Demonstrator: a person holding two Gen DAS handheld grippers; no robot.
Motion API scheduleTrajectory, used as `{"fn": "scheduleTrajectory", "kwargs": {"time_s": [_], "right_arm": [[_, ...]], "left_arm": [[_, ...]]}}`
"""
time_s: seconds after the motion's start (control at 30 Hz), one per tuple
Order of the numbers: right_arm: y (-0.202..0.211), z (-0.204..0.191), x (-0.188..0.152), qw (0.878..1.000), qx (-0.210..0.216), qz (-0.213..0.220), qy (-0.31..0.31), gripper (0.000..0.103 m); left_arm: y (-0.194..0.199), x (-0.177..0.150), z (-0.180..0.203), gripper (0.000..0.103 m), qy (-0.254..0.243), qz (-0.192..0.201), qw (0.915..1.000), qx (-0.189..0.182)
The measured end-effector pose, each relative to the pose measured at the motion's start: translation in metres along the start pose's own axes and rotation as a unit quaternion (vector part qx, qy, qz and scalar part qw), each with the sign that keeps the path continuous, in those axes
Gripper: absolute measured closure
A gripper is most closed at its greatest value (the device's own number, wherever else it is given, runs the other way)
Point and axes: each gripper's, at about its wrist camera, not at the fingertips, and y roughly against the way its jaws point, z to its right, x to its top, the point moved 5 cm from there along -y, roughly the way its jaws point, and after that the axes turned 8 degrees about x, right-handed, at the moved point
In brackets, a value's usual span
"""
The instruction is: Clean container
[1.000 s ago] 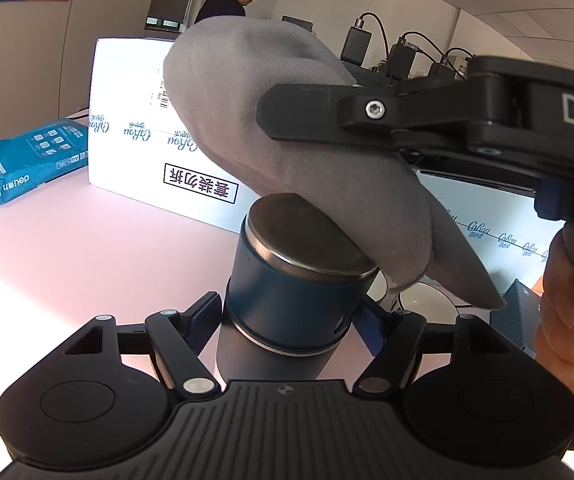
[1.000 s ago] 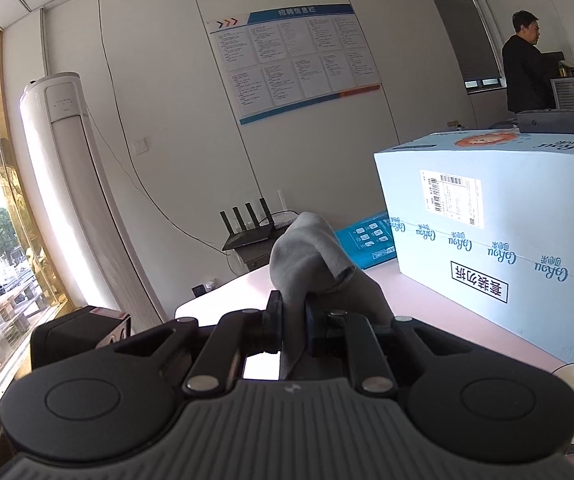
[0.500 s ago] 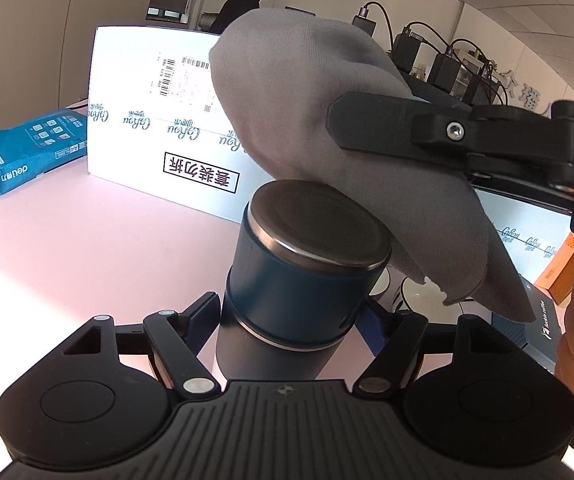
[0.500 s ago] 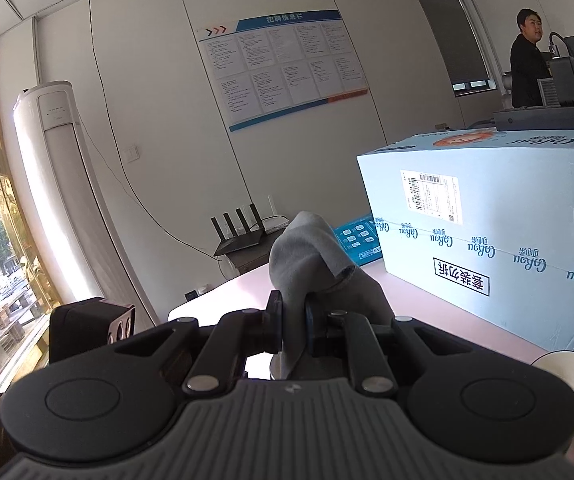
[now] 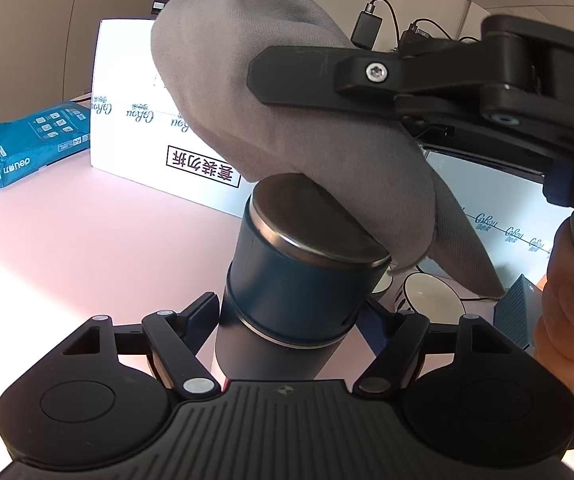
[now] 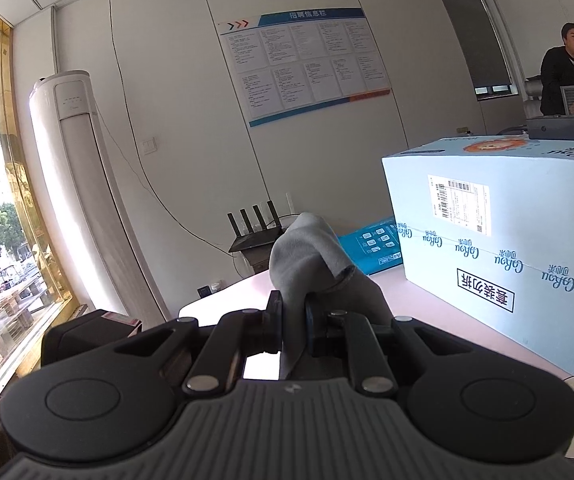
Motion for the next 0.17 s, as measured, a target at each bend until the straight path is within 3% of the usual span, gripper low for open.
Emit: {"fn": "scheduleTrajectory", "kwargs": {"time_s": [0.17], "right_arm": [[0.012, 0.009, -0.002, 1.000, -0.020, 0.009, -0.011, 0.088]], "left_arm": [[-0.002, 0.000, -0.003, 0.031, 0.010, -0.003, 0.9999, -0.003]]}}
